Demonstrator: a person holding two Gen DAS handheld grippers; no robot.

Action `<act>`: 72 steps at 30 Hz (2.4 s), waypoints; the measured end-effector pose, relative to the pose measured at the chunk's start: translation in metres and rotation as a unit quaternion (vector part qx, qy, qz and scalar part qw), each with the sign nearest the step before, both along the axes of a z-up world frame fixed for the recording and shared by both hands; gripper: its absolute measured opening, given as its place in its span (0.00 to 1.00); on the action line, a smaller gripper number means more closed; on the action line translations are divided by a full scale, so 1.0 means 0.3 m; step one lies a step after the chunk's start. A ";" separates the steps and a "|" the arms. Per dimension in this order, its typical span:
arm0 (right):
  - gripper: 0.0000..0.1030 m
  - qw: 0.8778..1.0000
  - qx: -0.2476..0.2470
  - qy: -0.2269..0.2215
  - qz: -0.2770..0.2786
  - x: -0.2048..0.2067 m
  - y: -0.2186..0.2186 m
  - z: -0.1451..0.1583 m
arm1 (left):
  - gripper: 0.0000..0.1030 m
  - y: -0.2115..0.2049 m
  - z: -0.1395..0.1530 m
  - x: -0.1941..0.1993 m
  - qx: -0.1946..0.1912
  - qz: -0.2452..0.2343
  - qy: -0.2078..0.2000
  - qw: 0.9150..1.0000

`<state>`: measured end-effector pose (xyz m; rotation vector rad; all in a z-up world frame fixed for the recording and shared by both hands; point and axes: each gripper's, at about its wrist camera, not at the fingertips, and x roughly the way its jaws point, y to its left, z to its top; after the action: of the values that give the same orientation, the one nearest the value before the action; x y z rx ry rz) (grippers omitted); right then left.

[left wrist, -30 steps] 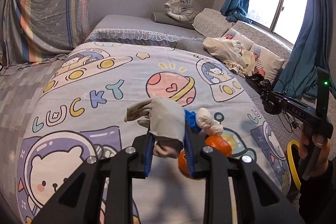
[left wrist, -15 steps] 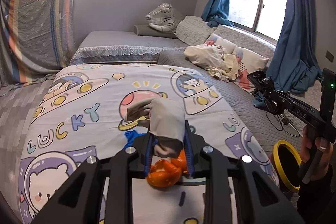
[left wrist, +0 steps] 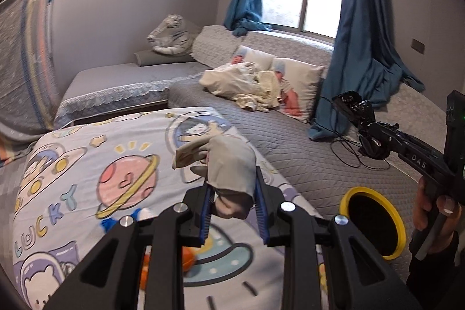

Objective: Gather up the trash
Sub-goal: 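Carry the grey cloth and black bag in both tools over the yellow bin, then open the left tool over the bin while the right tool releases the black bag, then move both open tools back over the trash pile on the bed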

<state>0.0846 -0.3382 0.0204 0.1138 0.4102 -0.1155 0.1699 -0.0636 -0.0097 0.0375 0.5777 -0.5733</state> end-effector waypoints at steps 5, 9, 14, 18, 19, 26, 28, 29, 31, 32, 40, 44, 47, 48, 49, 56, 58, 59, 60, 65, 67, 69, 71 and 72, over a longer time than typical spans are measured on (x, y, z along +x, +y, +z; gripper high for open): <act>0.25 0.999 0.009 0.001 -0.046 -0.077 -0.128 -0.018 | 0.23 -0.190 0.004 -0.016 0.009 -0.058 -0.007 0.998; 0.25 0.996 0.013 0.004 -0.086 -0.150 -0.215 -0.041 | 0.23 -0.347 -0.006 -0.033 0.015 -0.107 -0.008 0.994; 0.25 0.991 0.026 0.012 -0.130 -0.229 -0.311 -0.088 | 0.23 -0.531 -0.038 -0.062 0.019 -0.166 0.001 0.986; 0.25 0.987 0.038 0.025 -0.154 -0.276 -0.382 -0.135 | 0.23 -0.654 -0.069 -0.087 0.027 -0.201 -0.001 0.979; 0.25 0.986 0.042 0.027 -0.160 -0.284 -0.400 -0.148 | 0.23 -0.676 -0.081 -0.091 0.029 -0.207 0.002 0.978; 0.25 0.979 0.070 0.045 -0.186 -0.339 -0.492 -0.235 | 0.24 -0.846 -0.168 -0.121 0.044 -0.238 0.029 0.970; 0.25 0.977 0.077 0.052 -0.192 -0.353 -0.512 -0.264 | 0.24 -0.894 -0.197 -0.134 0.050 -0.248 0.037 0.967; 0.25 0.976 0.081 0.057 -0.194 -0.356 -0.520 -0.279 | 0.24 -0.911 -0.212 -0.140 0.051 -0.252 0.043 0.965; 0.25 0.974 0.089 0.066 -0.199 -0.365 -0.537 -0.308 | 0.24 -0.947 -0.237 -0.144 0.054 -0.258 0.052 0.963; 0.25 0.973 0.091 0.070 -0.201 -0.369 -0.547 -0.321 | 0.24 -0.968 -0.259 -0.149 0.058 -0.262 0.058 0.962; 0.25 0.962 0.128 0.108 -0.216 -0.380 -0.636 -0.454 | 0.24 -1.067 -0.389 -0.175 0.090 -0.274 0.085 0.954; 0.26 0.956 0.144 0.122 -0.225 -0.387 -0.668 -0.504 | 0.24 -1.096 -0.439 -0.182 0.095 -0.280 0.096 0.950; 0.26 0.953 0.154 0.128 -0.227 -0.395 -0.686 -0.531 | 0.24 -1.116 -0.467 -0.188 0.093 -0.290 0.113 0.946; 0.26 0.953 0.153 0.129 -0.228 -0.399 -0.688 -0.533 | 0.24 -1.121 -0.473 -0.191 0.095 -0.291 0.115 0.945; 0.26 0.953 0.153 0.130 -0.228 -0.402 -0.689 -0.537 | 0.24 -1.128 -0.481 -0.196 0.096 -0.293 0.116 0.944; 0.31 0.953 0.147 0.135 -0.228 -0.402 -0.695 -0.546 | 0.33 -1.134 -0.498 -0.217 0.097 -0.300 0.115 0.942; 0.35 0.952 0.146 0.134 -0.231 -0.402 -0.698 -0.542 | 0.45 -1.125 -0.489 -0.216 0.093 -0.297 0.114 0.944; 0.37 0.952 0.145 0.134 -0.235 -0.403 -0.700 -0.539 | 0.47 -1.120 -0.484 -0.215 0.089 -0.298 0.114 0.944; 0.38 0.951 0.142 0.134 -0.239 -0.403 -0.701 -0.535 | 0.48 -1.115 -0.479 -0.214 0.087 -0.298 0.113 0.944; 0.43 0.950 0.139 0.128 -0.249 -0.414 -0.710 -0.512 | 0.49 -1.078 -0.456 -0.196 0.081 -0.287 0.108 0.948; 0.43 0.950 0.138 0.125 -0.252 -0.419 -0.711 -0.501 | 0.49 -1.058 -0.445 -0.181 0.078 -0.279 0.106 0.951; 0.43 0.950 0.136 0.121 -0.254 -0.419 -0.707 -0.486 | 0.49 -1.029 -0.431 -0.164 0.075 -0.270 0.103 0.954; 0.43 0.951 0.132 0.118 -0.252 -0.414 -0.696 -0.469 | 0.49 -1.000 -0.413 -0.146 0.073 -0.260 0.097 0.958; 0.43 0.952 0.131 0.115 -0.250 -0.409 -0.690 -0.458 | 0.49 -0.981 -0.401 -0.135 0.070 -0.254 0.095 0.960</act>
<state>-0.0381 -0.5451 -0.1170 0.4693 0.6234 -0.5796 0.1294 -0.3579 -0.1301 0.2737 0.8021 -1.0423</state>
